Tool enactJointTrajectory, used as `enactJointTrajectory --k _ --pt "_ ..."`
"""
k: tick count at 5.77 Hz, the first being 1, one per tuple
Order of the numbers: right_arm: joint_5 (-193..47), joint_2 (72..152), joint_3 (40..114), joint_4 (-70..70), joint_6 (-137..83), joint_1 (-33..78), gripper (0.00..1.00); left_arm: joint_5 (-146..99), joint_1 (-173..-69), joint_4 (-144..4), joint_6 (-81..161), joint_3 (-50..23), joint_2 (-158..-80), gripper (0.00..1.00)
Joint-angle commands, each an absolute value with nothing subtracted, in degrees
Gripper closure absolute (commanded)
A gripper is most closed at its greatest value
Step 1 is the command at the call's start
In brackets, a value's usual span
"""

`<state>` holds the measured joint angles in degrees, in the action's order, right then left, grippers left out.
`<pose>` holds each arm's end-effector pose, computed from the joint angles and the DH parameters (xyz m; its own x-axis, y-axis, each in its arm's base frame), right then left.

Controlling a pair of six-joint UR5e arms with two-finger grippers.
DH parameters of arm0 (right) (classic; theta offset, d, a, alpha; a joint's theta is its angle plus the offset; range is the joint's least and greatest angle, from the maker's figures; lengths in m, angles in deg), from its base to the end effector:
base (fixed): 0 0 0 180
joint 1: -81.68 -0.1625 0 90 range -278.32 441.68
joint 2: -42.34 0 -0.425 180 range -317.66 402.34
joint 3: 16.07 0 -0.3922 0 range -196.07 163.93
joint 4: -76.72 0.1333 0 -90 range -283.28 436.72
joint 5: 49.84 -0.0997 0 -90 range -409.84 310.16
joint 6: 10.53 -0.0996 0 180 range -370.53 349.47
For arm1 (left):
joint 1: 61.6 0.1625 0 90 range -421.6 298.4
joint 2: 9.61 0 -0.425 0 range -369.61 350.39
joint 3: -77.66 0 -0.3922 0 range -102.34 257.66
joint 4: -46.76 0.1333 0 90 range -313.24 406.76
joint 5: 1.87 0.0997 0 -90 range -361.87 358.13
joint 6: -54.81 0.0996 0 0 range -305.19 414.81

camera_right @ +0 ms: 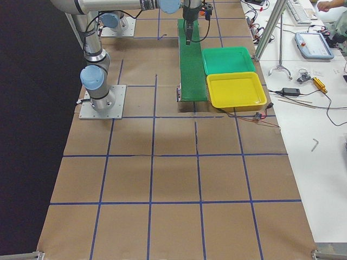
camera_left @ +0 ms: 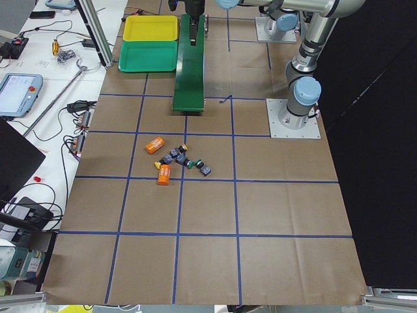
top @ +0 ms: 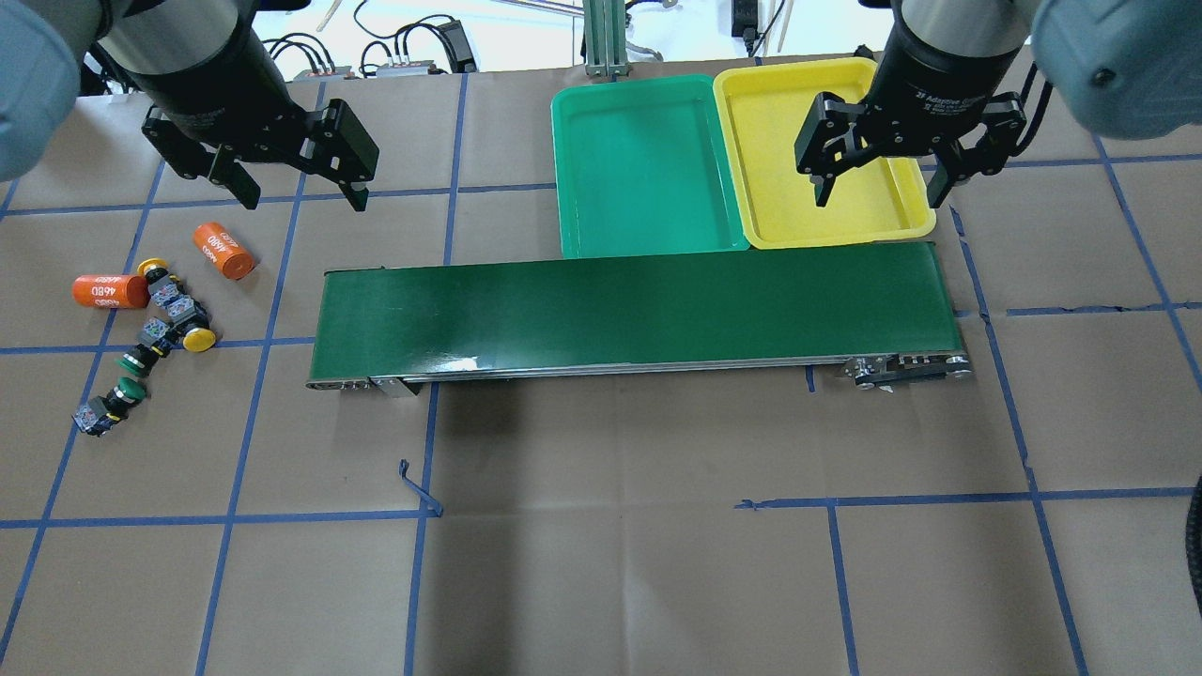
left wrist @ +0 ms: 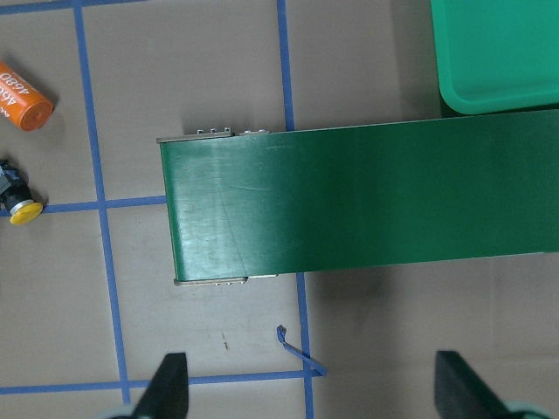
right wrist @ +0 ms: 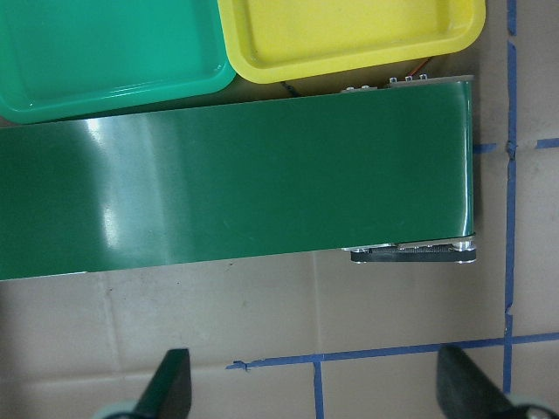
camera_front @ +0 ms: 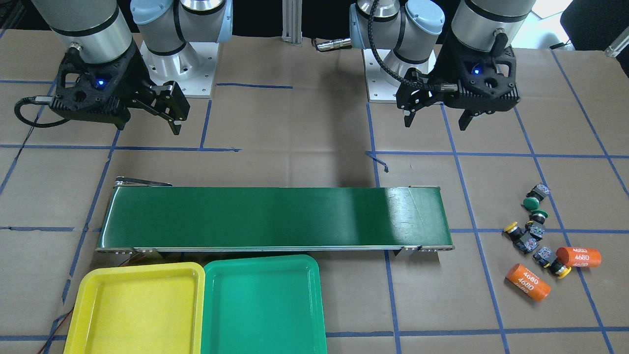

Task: Sort buttons by color to trays
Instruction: 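Move the left gripper down toward the pile of buttons and cylinders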

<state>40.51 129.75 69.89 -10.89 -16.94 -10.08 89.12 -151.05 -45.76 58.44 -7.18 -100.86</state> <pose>0.1483 -0.5050 0.4958 -0.9967 0.0810 0.0079 0.0811 0.9966 0.0156 -0.1267 -0.5039 0.5170 -0.9984 0.0533 -0.0188 0.0537 0.9983 -0.0231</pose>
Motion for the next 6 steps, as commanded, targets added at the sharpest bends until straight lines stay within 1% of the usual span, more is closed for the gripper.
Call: enactJointTrajectory --k 1,3,4,6 --pt "40.51 129.70 69.89 -10.90 -16.95 -9.99 0.00 89.01 -145.92 -45.70 59.20 -7.24 -102.33 0.01" --pt "40.51 129.79 69.89 -10.81 -16.86 -9.99 0.00 88.65 -138.37 -45.09 63.76 -7.24 -102.95 0.01" --pt "40.51 129.79 69.89 -10.81 -16.95 -9.99 0.00 88.74 -135.11 -45.52 69.86 -7.33 -104.08 0.01" --pt "40.51 129.79 69.89 -10.81 -16.95 -9.99 0.00 89.09 -129.22 -43.17 88.46 -11.79 -104.97 0.01"
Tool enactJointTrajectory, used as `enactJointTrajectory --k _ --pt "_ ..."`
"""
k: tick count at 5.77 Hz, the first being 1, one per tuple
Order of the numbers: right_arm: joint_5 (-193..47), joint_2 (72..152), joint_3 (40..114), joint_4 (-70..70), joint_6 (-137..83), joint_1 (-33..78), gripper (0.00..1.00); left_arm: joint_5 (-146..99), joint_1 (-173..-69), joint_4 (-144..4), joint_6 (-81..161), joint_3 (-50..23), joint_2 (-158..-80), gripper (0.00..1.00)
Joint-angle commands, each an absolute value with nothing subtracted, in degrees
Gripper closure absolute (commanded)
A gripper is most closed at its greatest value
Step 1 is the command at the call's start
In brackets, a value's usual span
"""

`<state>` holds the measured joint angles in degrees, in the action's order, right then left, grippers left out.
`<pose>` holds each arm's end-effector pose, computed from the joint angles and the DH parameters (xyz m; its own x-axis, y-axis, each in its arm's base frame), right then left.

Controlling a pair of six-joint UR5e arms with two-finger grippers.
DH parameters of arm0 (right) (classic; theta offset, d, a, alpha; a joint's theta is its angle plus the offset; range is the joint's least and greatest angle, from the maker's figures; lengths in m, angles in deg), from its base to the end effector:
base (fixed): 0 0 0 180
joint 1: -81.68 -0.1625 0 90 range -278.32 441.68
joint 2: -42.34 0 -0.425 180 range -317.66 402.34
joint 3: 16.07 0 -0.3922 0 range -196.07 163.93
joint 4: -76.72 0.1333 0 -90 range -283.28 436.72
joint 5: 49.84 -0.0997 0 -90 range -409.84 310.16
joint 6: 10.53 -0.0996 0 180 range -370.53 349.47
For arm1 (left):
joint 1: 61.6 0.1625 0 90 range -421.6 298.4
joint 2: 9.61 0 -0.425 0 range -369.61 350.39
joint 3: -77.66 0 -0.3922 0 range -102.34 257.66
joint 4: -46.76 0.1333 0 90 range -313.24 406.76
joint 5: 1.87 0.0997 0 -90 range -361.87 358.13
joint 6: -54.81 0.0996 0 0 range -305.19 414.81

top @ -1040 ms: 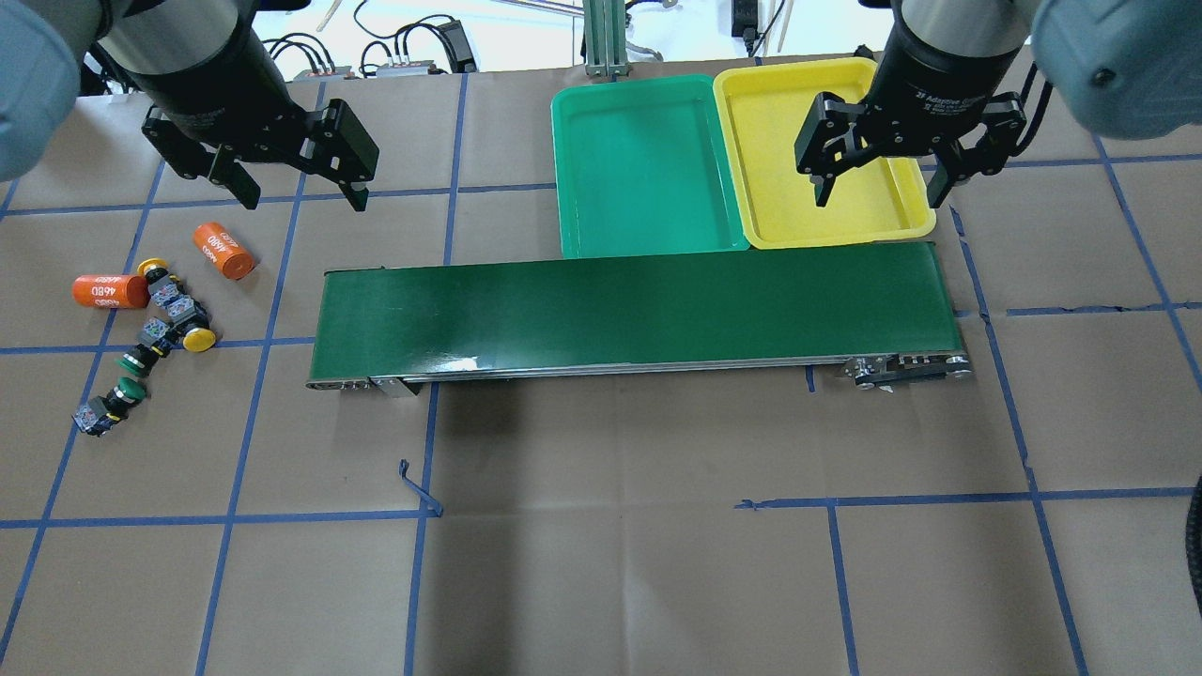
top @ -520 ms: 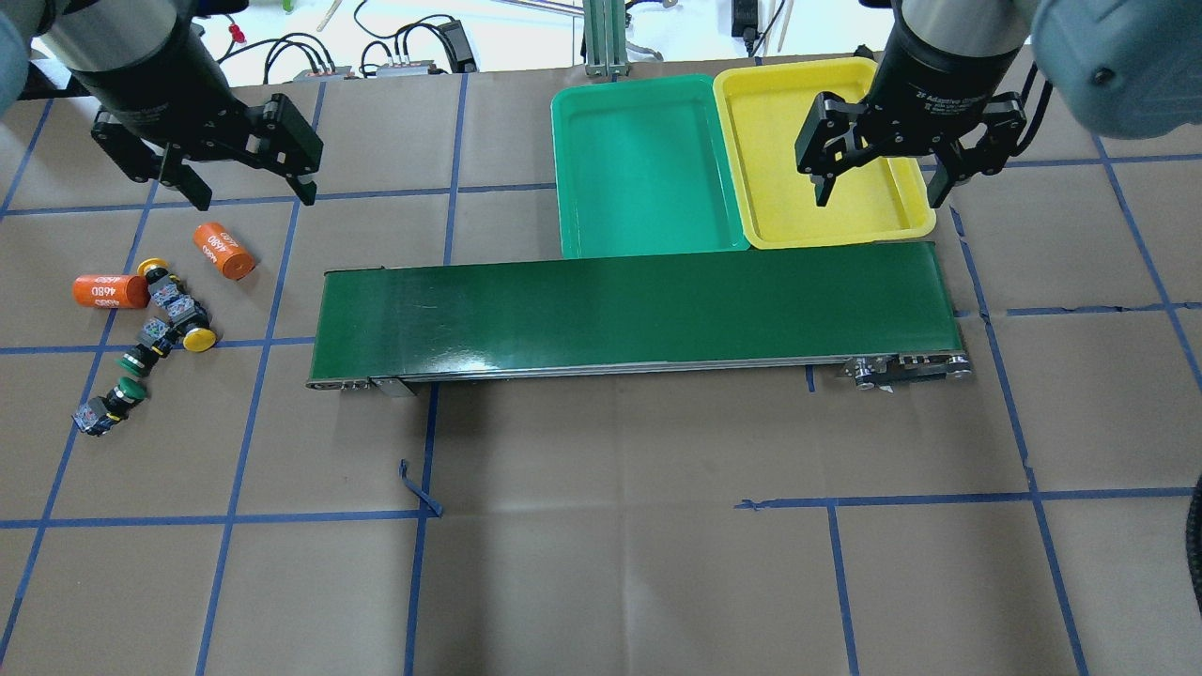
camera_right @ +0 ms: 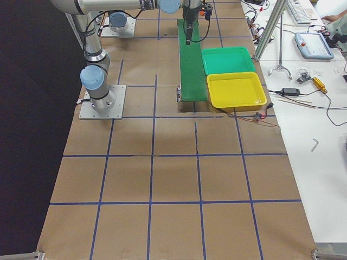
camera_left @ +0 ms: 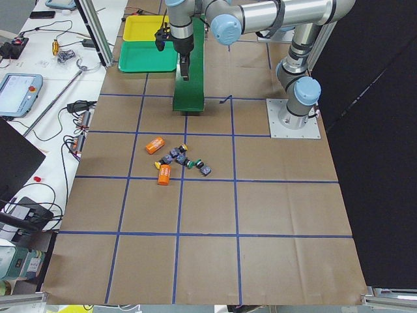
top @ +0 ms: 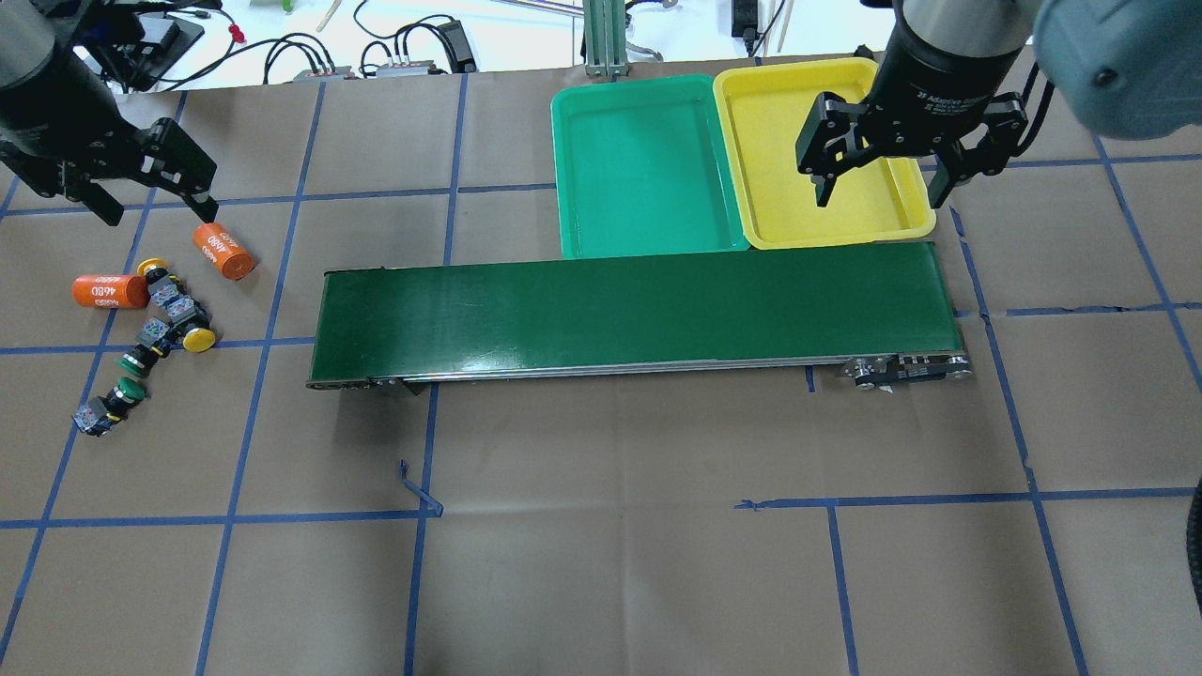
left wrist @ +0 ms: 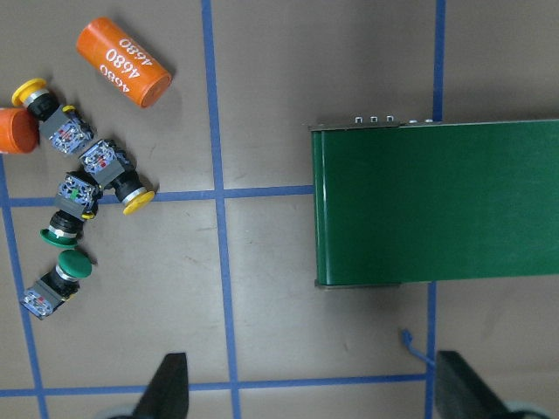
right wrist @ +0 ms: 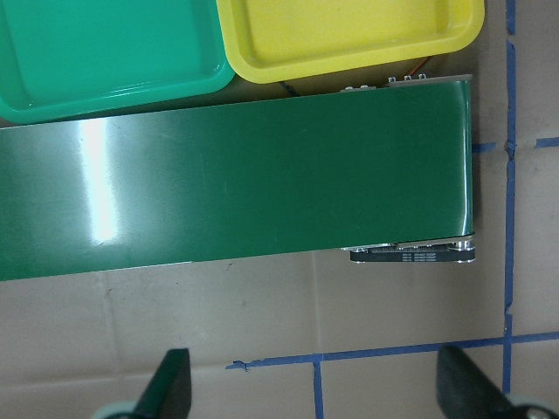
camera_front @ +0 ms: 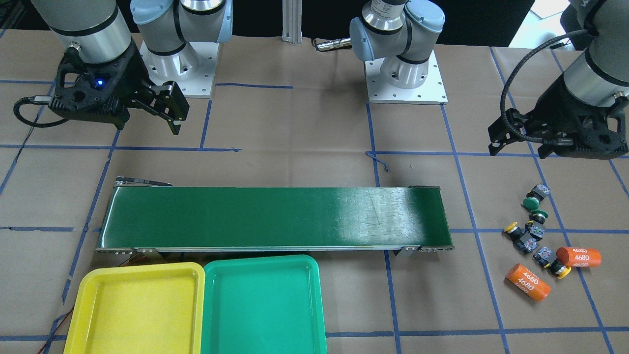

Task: Sort buttons by color to trays
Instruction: 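Move the left gripper down toward the pile of buttons and cylinders, then grasp a green-cap push button from the pile with the left gripper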

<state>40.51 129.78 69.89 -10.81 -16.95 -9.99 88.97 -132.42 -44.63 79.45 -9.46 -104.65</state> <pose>0.1475 -0.5049 0.4959 -0.9965 0.0827 0.0080 0.0828 0.9964 0.0165 0.0472 -0.5369 0.4655 -0.9954 0.0952 0.0125 0.0958 0.9934 0.0624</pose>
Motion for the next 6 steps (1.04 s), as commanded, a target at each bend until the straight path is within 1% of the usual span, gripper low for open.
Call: enactJointTrajectory --k 1,2,3,5,6 --pt "40.51 129.79 69.89 -10.81 -16.86 -9.90 0.00 89.09 -125.45 -39.50 97.35 -15.38 -105.15 0.01" --pt "40.51 129.79 69.89 -10.81 -16.86 -9.90 0.00 89.36 -122.28 -33.81 105.87 -18.90 -105.59 0.01" --pt "40.51 129.79 69.89 -10.81 -16.86 -9.90 0.00 89.36 -118.33 -31.92 114.75 -20.67 -107.24 0.01" --pt "40.51 129.79 69.89 -10.73 -16.86 -9.90 0.00 89.27 -111.99 -26.04 128.14 -21.83 -114.08 0.02" --pt "40.51 129.79 69.89 -10.73 -16.86 -9.90 0.00 89.27 -110.57 -22.45 130.11 -23.49 -116.03 0.03"
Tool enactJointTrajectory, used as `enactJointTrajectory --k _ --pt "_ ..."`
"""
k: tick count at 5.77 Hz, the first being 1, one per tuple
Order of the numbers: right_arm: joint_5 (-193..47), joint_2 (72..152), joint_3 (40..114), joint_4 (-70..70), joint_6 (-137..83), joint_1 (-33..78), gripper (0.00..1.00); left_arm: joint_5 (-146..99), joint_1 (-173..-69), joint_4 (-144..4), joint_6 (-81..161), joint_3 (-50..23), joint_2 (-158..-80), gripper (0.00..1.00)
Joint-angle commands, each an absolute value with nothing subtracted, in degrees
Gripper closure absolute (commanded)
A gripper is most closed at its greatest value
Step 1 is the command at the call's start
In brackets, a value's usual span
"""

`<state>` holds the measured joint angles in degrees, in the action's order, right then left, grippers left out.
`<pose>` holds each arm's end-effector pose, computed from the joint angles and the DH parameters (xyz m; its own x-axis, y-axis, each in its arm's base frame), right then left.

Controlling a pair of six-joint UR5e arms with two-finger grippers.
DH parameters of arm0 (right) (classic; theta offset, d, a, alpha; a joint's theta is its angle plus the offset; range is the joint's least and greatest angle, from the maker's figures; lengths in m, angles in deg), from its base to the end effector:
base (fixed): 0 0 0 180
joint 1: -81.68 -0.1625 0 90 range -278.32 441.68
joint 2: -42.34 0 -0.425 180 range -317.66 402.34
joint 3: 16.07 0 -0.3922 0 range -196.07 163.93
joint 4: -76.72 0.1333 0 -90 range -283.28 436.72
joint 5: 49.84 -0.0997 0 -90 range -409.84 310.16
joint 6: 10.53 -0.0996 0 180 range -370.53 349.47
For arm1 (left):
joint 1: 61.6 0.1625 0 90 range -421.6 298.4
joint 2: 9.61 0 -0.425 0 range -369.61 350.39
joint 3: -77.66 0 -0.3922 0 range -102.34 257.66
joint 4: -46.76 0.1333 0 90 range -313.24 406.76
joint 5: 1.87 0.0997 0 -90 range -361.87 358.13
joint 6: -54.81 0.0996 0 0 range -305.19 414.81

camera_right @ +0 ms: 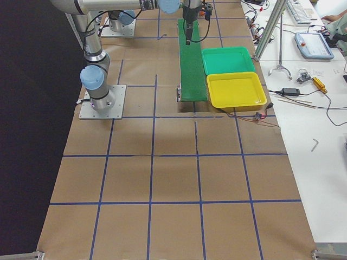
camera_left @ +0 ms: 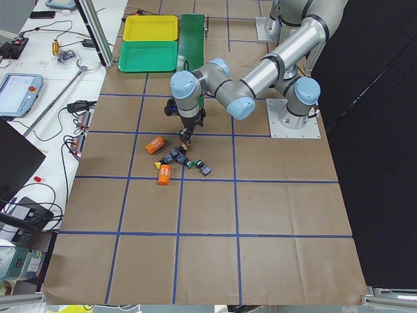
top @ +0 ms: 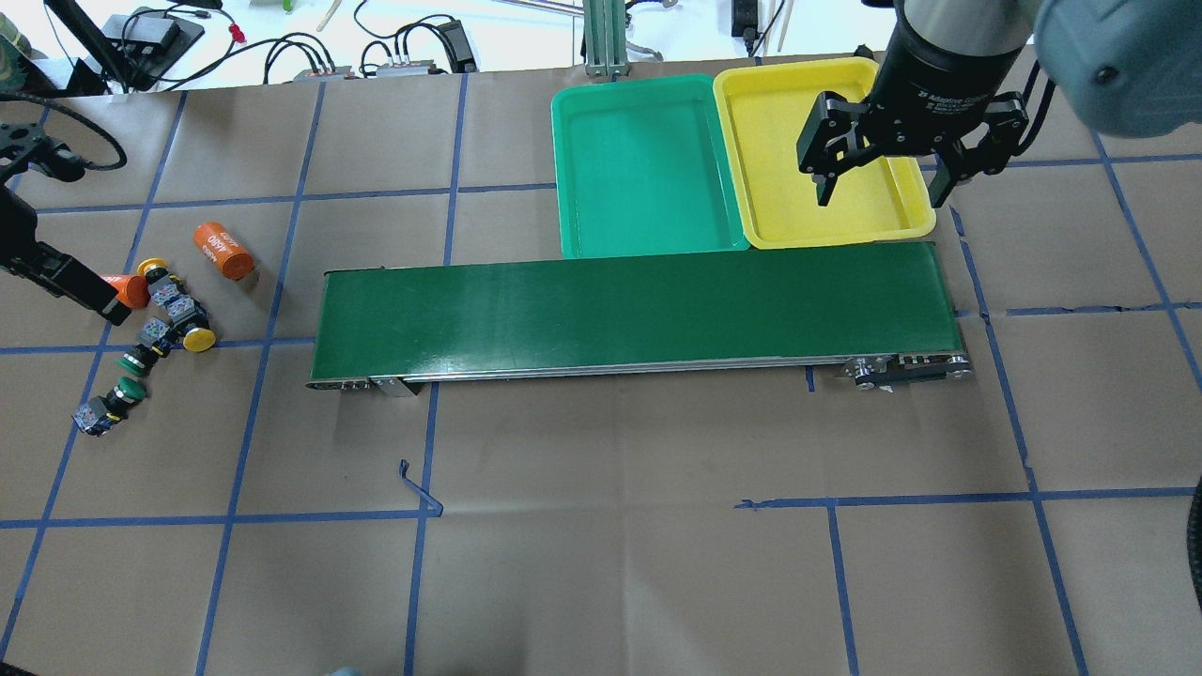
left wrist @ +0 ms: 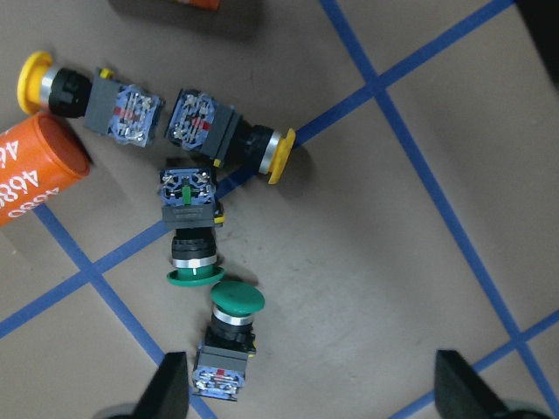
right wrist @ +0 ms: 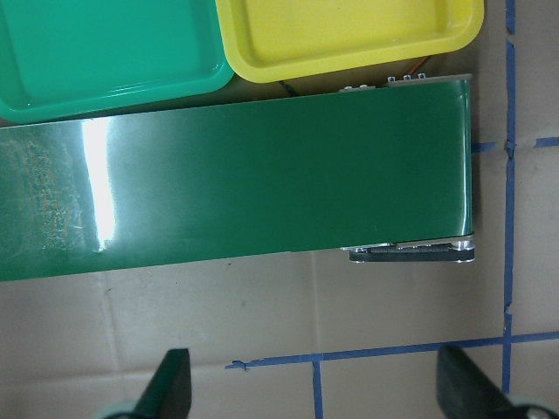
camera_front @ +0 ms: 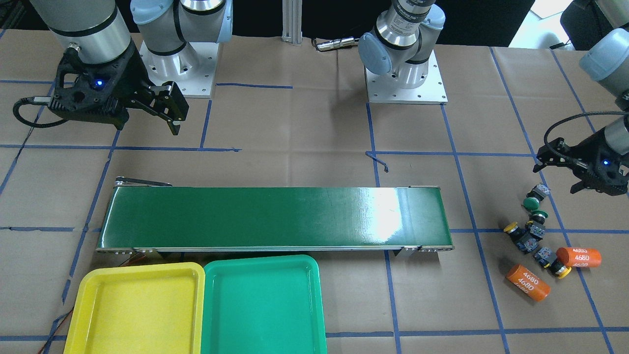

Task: Sort buttons by color to trays
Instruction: 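Grasp a green-cap push button from the pile with the left gripper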

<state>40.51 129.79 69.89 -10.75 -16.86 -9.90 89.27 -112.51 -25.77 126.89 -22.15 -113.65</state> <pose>0.1467 -0.5050 0.4959 -0.9965 0.0827 0.0081 0.0828 0.9964 0.0174 0.2448 -0.5096 0.3062 -0.8354 0.5405 0.0996 0.5469 0.8355 0.0530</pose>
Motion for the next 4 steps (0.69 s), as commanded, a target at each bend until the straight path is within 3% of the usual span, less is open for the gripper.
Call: enactJointTrajectory --k 1,4 --pt "40.51 129.79 69.89 -10.73 -16.86 -9.99 0.00 89.27 -108.38 -15.01 135.53 -26.29 -117.27 0.03" --pt "40.51 129.79 69.89 -10.64 -16.86 -9.99 0.00 88.66 -103.79 -5.97 140.85 -33.34 -119.82 0.02"
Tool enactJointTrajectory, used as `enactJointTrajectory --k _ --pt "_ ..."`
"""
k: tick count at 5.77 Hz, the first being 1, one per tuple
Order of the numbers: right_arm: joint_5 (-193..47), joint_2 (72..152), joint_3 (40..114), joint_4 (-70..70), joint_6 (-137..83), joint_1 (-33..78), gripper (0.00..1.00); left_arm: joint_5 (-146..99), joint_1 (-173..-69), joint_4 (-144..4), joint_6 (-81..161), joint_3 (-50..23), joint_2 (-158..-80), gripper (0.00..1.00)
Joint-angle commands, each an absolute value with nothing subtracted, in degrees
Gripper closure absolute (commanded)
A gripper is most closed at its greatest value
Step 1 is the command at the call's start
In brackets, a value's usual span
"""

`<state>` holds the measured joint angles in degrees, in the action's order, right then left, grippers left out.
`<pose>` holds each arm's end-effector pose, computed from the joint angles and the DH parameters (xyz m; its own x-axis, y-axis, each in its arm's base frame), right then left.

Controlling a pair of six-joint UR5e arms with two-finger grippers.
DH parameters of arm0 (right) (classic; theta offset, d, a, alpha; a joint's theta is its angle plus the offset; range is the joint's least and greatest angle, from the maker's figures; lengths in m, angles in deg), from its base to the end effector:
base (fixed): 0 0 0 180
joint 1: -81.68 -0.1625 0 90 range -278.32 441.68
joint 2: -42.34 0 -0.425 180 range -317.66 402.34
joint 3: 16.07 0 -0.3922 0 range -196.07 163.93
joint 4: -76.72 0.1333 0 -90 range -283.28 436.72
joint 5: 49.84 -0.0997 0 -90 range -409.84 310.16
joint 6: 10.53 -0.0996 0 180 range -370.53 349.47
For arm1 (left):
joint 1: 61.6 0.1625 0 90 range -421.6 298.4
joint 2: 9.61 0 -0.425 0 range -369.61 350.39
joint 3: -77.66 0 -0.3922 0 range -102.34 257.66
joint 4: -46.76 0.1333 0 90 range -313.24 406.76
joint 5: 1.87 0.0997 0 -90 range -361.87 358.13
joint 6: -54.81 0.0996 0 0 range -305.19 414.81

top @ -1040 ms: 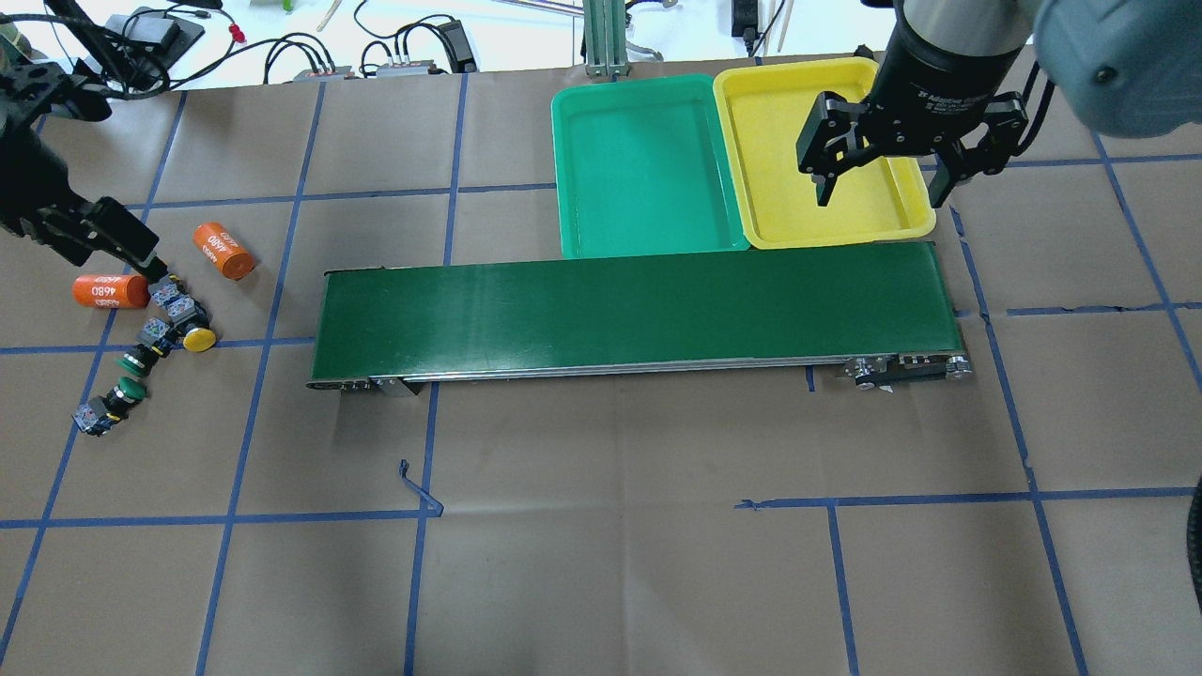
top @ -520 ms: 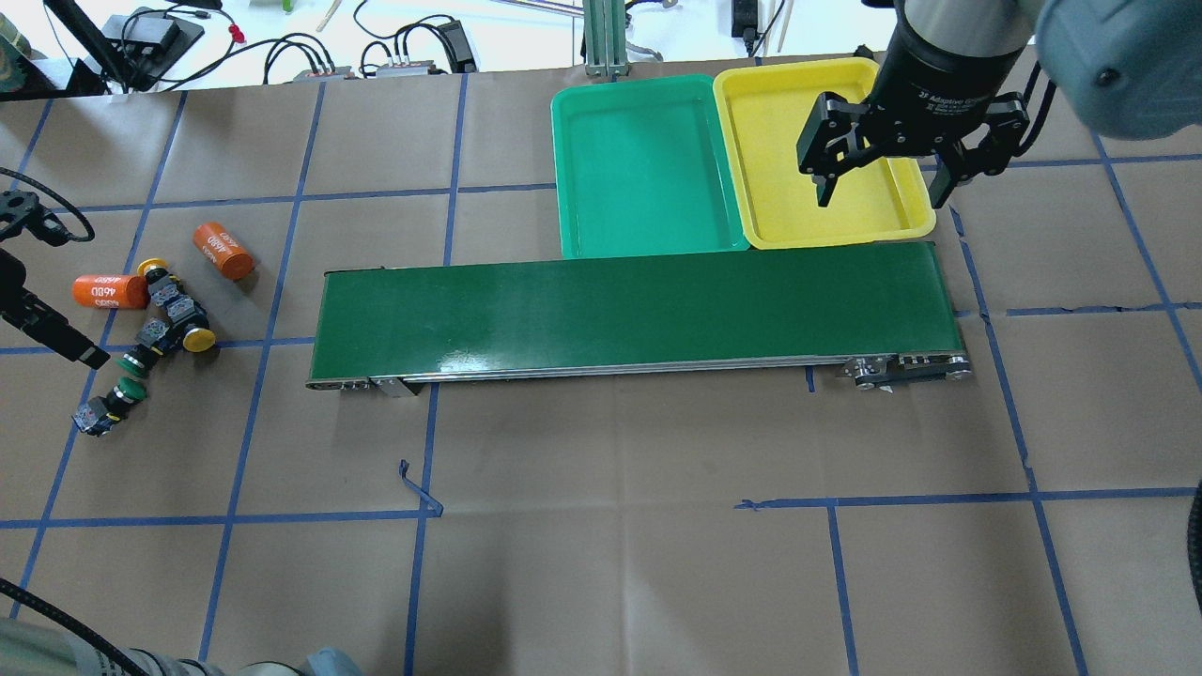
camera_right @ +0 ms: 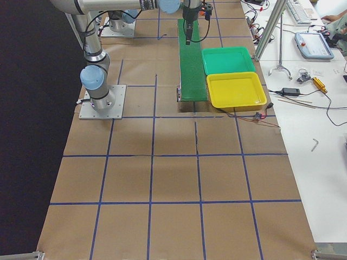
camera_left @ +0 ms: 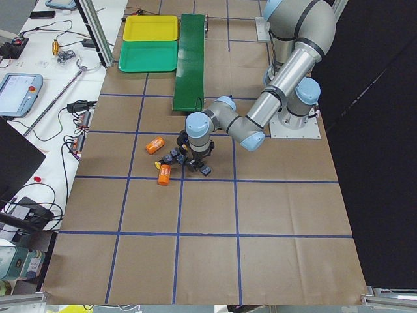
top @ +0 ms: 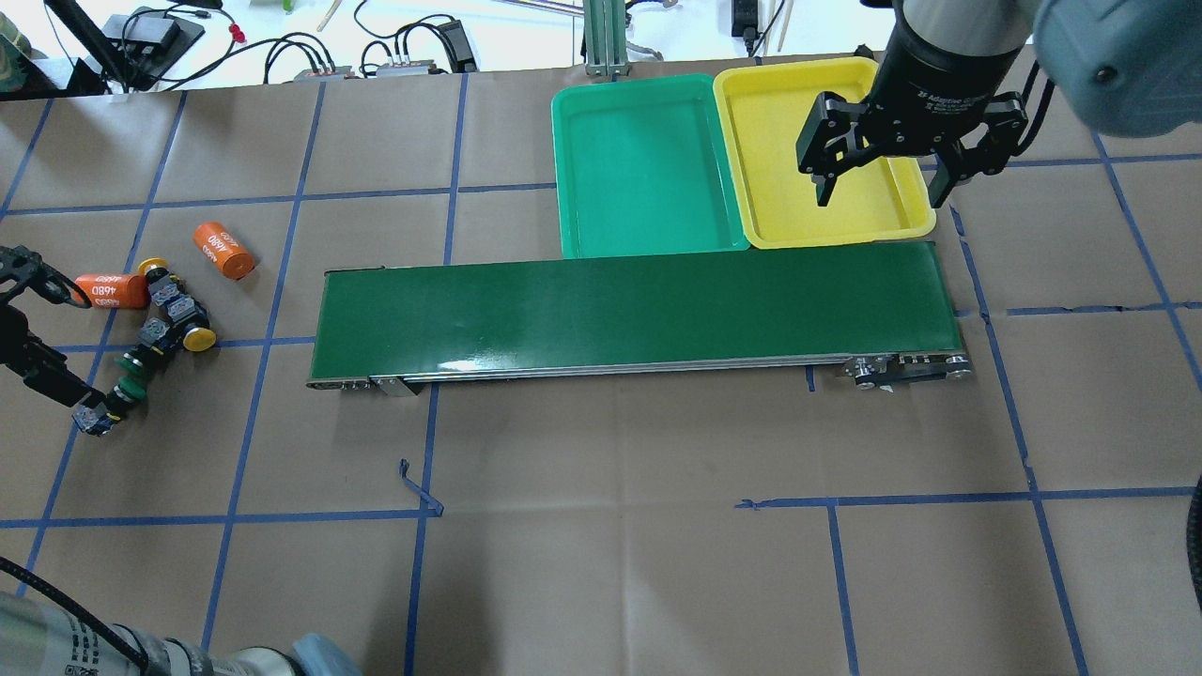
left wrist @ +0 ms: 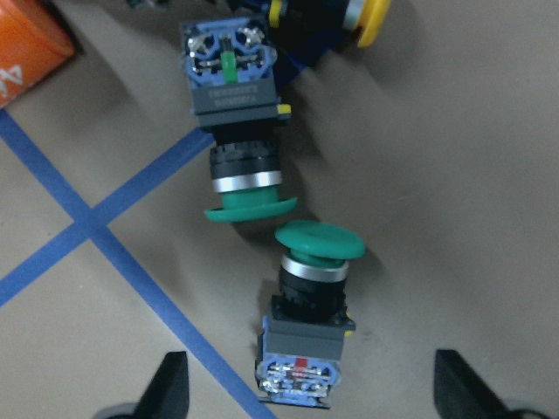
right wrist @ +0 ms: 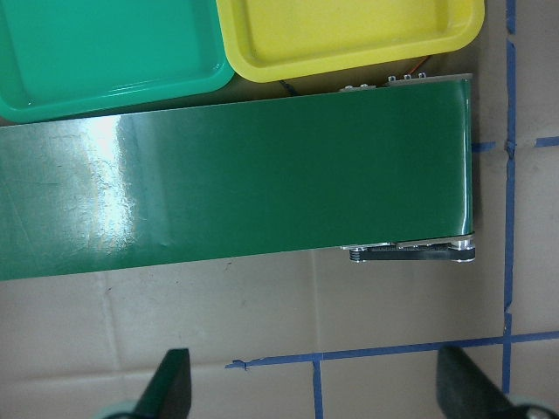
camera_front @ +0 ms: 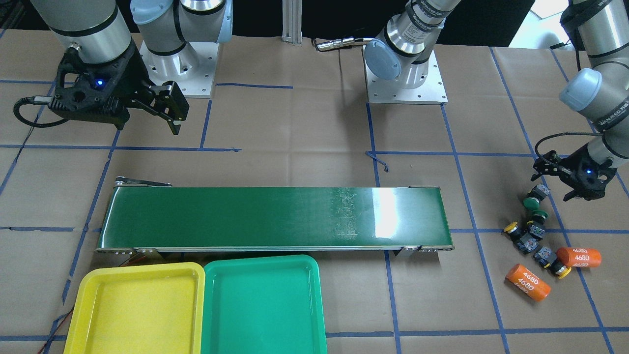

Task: Sort buttons by color to trays
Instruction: 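Grasp a green-cap push button from the pile with the left gripper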

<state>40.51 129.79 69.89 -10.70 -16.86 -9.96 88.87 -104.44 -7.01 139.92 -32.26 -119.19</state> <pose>0.1472 -0.5048 0.4958 -0.9966 0.0816 0.0082 0.0818 0.9965 0.0182 0.3054 -0.4632 0.2083 -0.7874 0.6139 0.0557 0.6156 0.7879 0.0177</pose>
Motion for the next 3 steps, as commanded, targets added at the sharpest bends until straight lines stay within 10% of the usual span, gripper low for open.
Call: enactJointTrajectory --k 1,3 --pt "40.51 129.70 69.89 -10.73 -16.86 -9.99 0.00 88.74 -103.70 -5.54 140.85 -33.17 -121.83 0.03" --pt "40.51 129.79 69.89 -10.64 -16.86 -9.90 0.00 88.74 -103.79 -4.48 140.94 -33.08 -122.81 0.33"
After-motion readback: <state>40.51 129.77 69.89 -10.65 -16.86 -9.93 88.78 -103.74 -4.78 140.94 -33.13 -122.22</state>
